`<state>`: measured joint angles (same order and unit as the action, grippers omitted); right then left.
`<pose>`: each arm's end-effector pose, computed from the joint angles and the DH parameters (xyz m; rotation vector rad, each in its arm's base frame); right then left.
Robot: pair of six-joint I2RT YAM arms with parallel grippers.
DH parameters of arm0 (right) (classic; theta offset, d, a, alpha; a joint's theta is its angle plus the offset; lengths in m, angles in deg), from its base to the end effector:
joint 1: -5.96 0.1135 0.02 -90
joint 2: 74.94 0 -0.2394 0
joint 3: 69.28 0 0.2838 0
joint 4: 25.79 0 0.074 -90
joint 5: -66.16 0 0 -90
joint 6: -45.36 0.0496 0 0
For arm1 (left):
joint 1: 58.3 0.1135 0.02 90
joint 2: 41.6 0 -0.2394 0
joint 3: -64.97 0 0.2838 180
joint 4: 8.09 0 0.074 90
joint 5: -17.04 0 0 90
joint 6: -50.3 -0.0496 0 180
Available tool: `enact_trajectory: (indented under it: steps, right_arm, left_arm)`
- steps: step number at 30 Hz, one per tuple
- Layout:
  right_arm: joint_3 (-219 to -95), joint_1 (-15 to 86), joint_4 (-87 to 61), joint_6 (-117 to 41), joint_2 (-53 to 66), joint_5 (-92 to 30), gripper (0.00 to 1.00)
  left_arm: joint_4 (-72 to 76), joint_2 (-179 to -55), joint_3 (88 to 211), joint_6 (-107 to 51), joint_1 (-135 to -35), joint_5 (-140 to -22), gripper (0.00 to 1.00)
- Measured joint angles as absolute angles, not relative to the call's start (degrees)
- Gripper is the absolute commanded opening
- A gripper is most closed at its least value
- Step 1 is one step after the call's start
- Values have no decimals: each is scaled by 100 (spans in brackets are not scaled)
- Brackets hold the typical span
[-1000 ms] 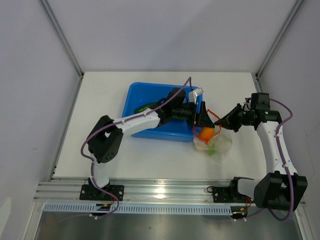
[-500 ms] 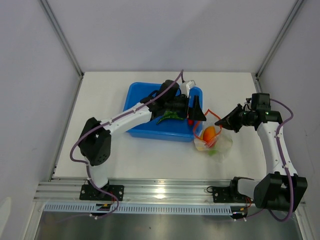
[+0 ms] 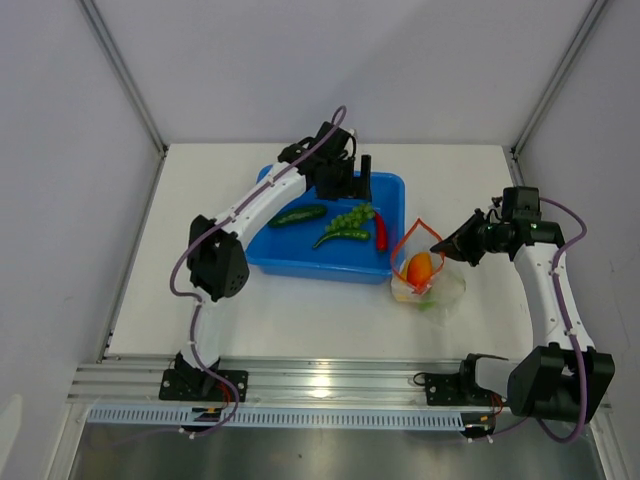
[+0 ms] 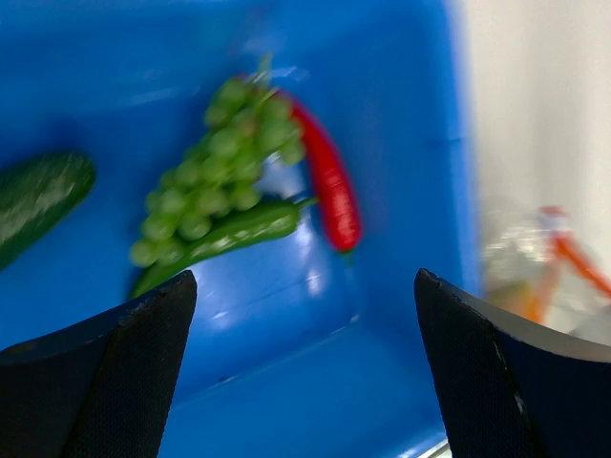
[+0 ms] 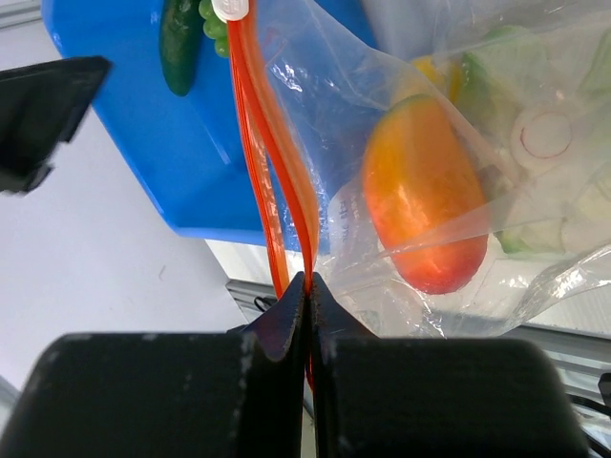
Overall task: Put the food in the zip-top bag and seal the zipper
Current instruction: Pick up the fake fruit from the bin.
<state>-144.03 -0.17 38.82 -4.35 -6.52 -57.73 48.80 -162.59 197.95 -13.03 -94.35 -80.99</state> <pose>0.2760 -0.0018 0.2694 0.8235 2.4954 0.9809 0.4067 -0.3046 0.2908 0.2719 2.4400 -0.6774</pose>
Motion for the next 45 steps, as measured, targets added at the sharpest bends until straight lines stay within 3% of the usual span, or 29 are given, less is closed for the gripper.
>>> enact_trajectory:
  steps: [10, 32, 45]
  right_arm:
    - [-14324, -17, 3858, -483, -418, -5725, 0]
    - [-14145, -17, 3642, -520, 96, -5711, 0]
    - [-14139, -17, 3447, -415, 352, -5711, 0]
  left_arm:
    - [5739, -16890, 19795, -1346, -9136, -8106, 90]
    - [5278, -17601, 19793, -1572, -8646, -9887, 88]
    - [4813, -17804, 19649, -1095, -8452, -9992, 86]
